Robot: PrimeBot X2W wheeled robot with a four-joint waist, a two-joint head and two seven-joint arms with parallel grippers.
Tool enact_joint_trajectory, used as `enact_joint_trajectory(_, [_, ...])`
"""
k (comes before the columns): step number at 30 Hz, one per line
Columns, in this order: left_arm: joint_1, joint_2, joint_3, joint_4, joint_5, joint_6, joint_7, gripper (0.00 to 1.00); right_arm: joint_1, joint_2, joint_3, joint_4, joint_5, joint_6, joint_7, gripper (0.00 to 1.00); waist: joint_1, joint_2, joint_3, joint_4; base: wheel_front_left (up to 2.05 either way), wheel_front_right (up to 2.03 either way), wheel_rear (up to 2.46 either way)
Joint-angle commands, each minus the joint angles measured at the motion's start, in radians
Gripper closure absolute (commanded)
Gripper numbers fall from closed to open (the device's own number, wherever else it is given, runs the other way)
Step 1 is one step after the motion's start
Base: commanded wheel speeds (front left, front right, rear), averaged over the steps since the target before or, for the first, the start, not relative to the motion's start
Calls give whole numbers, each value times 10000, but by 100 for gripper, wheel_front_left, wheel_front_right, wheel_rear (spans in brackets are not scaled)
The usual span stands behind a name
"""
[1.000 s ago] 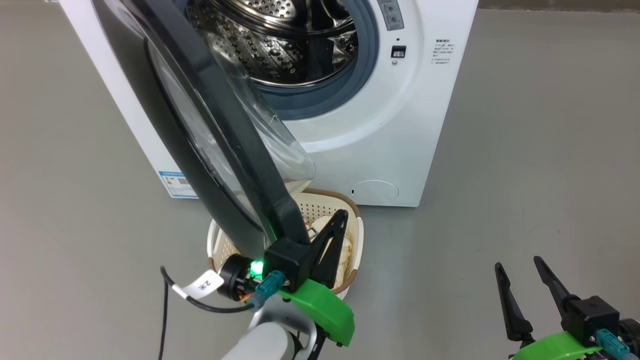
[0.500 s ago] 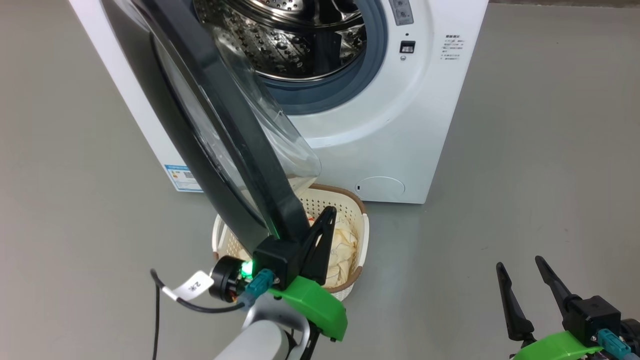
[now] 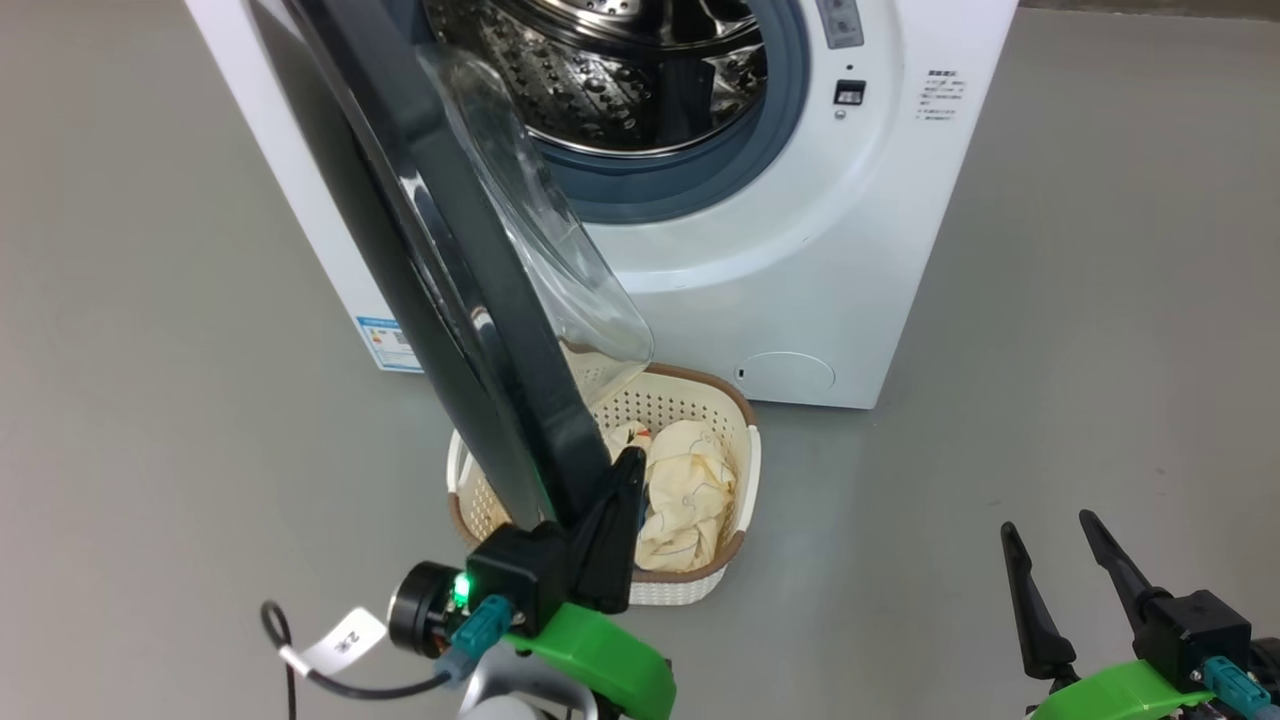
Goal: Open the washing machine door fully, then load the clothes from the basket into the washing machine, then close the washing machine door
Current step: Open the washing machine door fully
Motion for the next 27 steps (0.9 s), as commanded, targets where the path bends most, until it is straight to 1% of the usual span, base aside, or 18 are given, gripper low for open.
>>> enact_joint_trajectory(1, [-63, 361, 537, -252, 10, 254, -25, 100, -147, -51, 231, -317, -37, 16, 14, 0, 0, 0, 29, 67, 0, 0, 0])
enact_joint_trajectory(7, [256, 541, 620, -645, 25, 546, -32, 100, -134, -51, 131, -368, -59, 16, 55, 0, 0, 0, 93, 289, 0, 0, 0])
enact_joint_trajectory(24, [1339, 1148, 1267, -1951, 168, 1683, -440, 100, -135, -51, -108, -687, -201, 16, 243, 0, 0, 0, 375, 1296, 0, 0, 0])
enact_joint_trajectory(25, [1339, 1148, 1267, -1951, 168, 1683, -440, 100, -135, -51, -108, -687, -201, 16, 243, 0, 0, 0, 375, 1296, 0, 0, 0])
enact_joint_trajectory(27, [1530, 1255, 1460, -2089, 159, 1856, -568, 100, -141, -51, -134, -718, -220, 16, 247, 0, 0, 0, 397, 1437, 0, 0, 0])
